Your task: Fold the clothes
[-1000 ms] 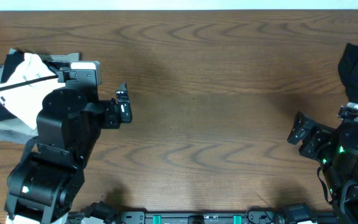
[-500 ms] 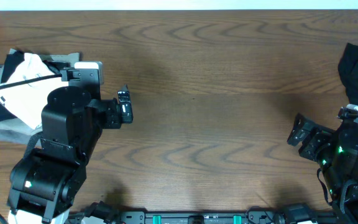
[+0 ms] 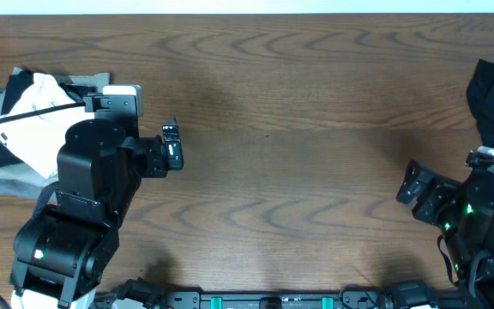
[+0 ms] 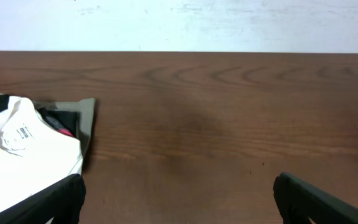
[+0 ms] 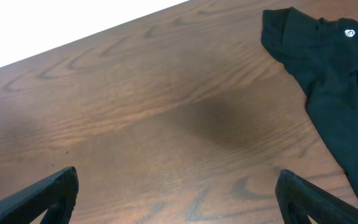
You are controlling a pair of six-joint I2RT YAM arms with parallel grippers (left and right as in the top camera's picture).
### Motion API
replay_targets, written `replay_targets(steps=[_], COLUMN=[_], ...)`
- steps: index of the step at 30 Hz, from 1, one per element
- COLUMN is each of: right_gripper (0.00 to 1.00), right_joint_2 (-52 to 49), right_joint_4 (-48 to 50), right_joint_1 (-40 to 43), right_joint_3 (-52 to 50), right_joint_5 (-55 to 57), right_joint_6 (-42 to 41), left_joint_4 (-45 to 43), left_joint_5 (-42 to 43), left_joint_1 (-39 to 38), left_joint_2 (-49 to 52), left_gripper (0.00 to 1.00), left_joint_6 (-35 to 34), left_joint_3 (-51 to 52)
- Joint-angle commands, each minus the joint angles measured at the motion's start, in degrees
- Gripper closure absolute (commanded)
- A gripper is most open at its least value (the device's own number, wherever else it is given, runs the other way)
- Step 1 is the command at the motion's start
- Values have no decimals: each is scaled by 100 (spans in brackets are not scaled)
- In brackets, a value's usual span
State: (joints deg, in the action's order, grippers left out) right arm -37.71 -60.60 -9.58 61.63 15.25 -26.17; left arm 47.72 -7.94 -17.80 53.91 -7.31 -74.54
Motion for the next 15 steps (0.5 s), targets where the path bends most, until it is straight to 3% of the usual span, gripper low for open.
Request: replay_targets(steps=[1, 6, 15], right_gripper=[1, 1, 1], right_joint_2=[365, 1298, 2756], right_joint_4=[85, 940, 3814], right_joint_1=[227, 553, 894], right_joint_3=[-367, -1639, -4269], right_joint_5=[81, -155, -251], right_joint_6=[-37, -39, 55], left_joint_4=[7, 7, 7], left_joint_5=[-90, -90, -90], left_joint_1=[-22, -22, -22], left_joint_2=[7, 7, 7], left_gripper=[2, 2, 2], left_joint_6=[-28, -28, -28], left_joint_3=[-39, -39, -39])
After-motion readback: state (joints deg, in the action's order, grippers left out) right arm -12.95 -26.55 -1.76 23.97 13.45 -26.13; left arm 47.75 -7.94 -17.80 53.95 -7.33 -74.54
